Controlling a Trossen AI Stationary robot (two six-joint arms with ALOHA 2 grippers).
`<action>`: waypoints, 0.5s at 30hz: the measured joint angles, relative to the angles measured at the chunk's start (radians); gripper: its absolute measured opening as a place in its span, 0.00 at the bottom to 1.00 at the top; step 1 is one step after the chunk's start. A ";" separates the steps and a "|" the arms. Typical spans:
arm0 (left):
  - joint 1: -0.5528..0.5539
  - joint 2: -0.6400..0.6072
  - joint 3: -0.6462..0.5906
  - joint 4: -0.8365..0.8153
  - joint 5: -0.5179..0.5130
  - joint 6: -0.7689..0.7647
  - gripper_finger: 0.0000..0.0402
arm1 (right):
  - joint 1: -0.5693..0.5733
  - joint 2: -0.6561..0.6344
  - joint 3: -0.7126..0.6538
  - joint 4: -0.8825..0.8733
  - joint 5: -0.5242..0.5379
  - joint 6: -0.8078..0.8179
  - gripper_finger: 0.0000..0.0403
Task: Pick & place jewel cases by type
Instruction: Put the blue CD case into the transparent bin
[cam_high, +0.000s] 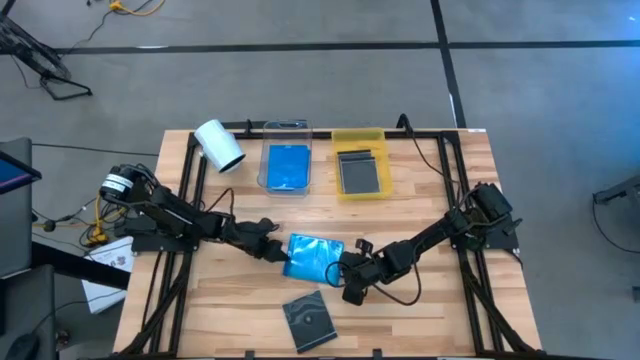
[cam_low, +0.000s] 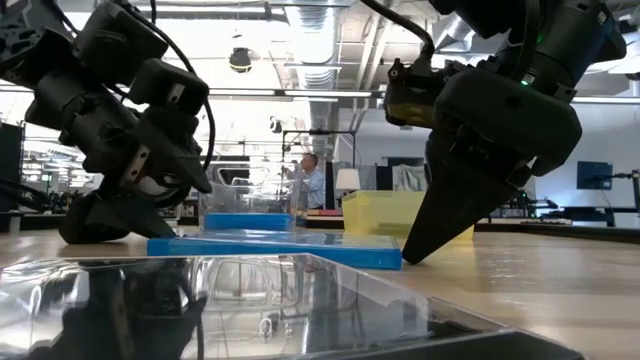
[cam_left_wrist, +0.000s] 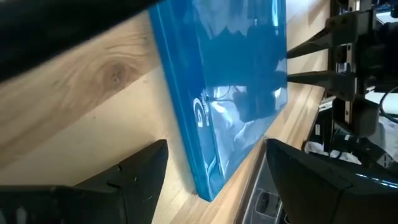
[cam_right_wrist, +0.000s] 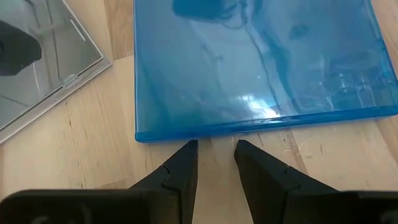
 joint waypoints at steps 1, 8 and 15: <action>0.001 0.000 0.000 -0.004 -0.001 -0.003 0.67 | -0.002 0.000 0.000 0.000 0.000 -0.001 0.27; 0.032 0.000 0.001 0.007 -0.041 -0.066 0.67 | -0.020 0.000 -0.002 0.016 -0.008 -0.040 0.27; 0.020 0.004 0.059 -0.108 -0.105 -0.104 0.67 | -0.029 0.001 -0.004 0.037 -0.015 -0.055 0.27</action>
